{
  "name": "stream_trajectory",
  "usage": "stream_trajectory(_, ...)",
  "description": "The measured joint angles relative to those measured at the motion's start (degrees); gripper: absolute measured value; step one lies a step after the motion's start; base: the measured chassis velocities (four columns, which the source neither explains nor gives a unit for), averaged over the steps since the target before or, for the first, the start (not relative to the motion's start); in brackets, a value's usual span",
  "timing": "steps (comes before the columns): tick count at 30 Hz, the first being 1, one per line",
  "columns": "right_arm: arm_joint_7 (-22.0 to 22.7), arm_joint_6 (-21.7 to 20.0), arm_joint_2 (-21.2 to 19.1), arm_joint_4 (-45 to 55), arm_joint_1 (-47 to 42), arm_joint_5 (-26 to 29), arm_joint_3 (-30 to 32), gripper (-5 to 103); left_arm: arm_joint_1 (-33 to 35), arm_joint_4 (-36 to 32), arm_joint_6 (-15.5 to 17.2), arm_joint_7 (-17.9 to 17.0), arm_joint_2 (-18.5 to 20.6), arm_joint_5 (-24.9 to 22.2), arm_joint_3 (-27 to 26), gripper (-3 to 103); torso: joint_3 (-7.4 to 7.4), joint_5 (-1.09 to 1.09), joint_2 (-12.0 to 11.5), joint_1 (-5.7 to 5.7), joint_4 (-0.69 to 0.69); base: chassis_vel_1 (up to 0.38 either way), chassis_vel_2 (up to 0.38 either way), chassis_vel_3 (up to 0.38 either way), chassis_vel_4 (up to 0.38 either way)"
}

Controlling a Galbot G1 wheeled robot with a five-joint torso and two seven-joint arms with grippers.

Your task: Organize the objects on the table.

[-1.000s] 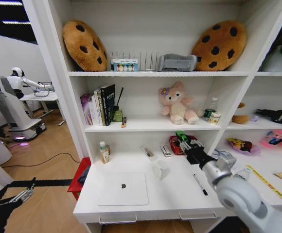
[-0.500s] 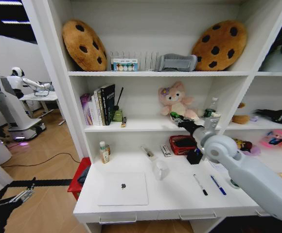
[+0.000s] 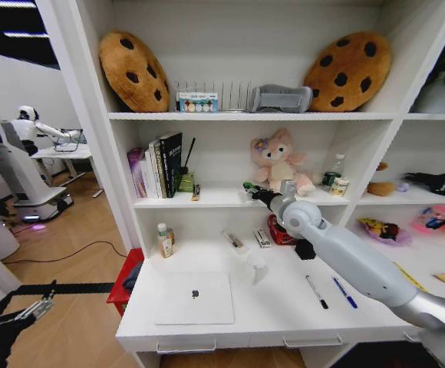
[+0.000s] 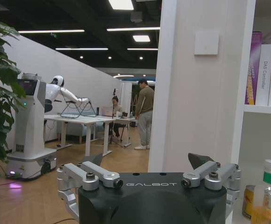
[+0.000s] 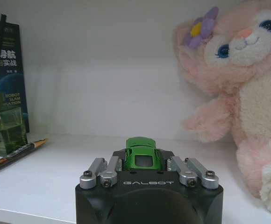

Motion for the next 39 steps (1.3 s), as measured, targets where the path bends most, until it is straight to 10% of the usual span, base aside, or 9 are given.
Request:
stream_trajectory(19, 0.0, -1.5, -0.5, -1.4, -1.6, -0.4, -0.1, 35, 0.0, 0.0, 0.0, 0.0, 0.0, 0.0, 0.0, 100, -0.01, 0.00, 0.0, -0.01, 0.00, 0.000, 0.000, 0.000, 0.000)
stream_trajectory(33, 0.5, 0.4, -2.3, 5.1, -4.2, -2.8, 4.0, 79, 0.0, 0.0, 0.0, 0.0, 0.0, 0.0, 0.0, 100, 0.00, 0.00, 0.0, -0.01, 0.01, 0.000, 0.000, 0.000, 0.000)
stream_trajectory(39, 0.5, 0.8, -8.8, 18.2, -15.6, -6.3, 15.1, 98, 0.0, 0.0, 0.0, 0.0, 0.0, 0.0, 0.0, 100, -0.01, 0.01, 0.0, -0.01, -0.02, 0.000, 0.000, 0.000, 0.000)
